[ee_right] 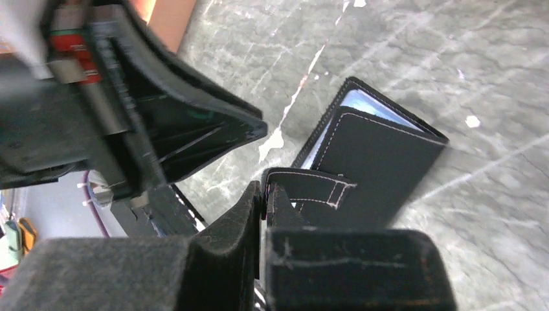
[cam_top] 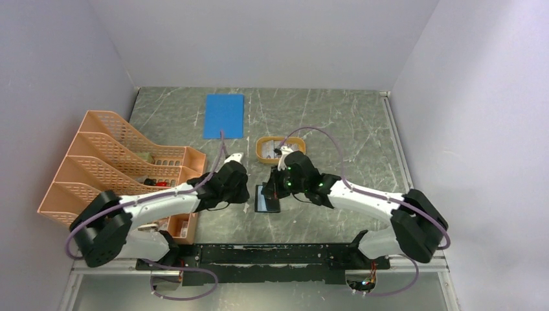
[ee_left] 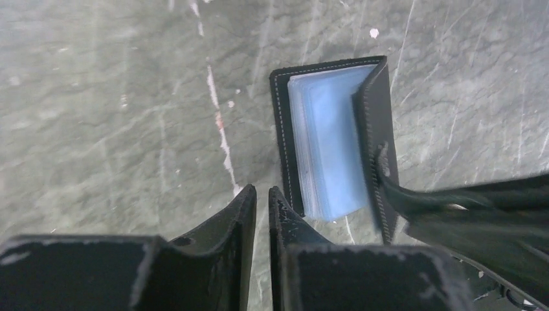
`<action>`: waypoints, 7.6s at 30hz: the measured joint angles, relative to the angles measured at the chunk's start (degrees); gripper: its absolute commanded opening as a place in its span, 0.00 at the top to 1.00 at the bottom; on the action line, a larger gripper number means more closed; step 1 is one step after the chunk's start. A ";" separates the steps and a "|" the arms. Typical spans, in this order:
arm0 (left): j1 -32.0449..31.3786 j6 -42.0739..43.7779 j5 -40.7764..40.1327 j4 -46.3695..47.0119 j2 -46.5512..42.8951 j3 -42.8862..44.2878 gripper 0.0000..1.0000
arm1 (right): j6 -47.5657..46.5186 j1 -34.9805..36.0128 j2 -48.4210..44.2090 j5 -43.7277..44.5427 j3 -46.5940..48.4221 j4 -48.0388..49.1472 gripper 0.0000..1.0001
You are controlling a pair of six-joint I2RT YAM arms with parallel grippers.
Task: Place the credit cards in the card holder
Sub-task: Close the card holder at the center of the board, then pick up the card holder from the center of the board, then close the card holder.
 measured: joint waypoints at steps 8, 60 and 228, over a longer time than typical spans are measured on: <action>-0.02 -3.21 -7.34 -8.90 -12.79 -1.27 0.75 | 1.18 3.02 11.50 -1.66 4.44 4.92 0.84; 1.09 3.65 5.53 3.82 5.73 0.72 0.82 | 4.00 1.27 8.35 10.10 -0.90 -6.47 0.47; 2.45 35.15 47.41 -13.33 -28.92 39.89 0.95 | 4.90 -11.13 -20.96 -42.73 20.26 22.53 0.00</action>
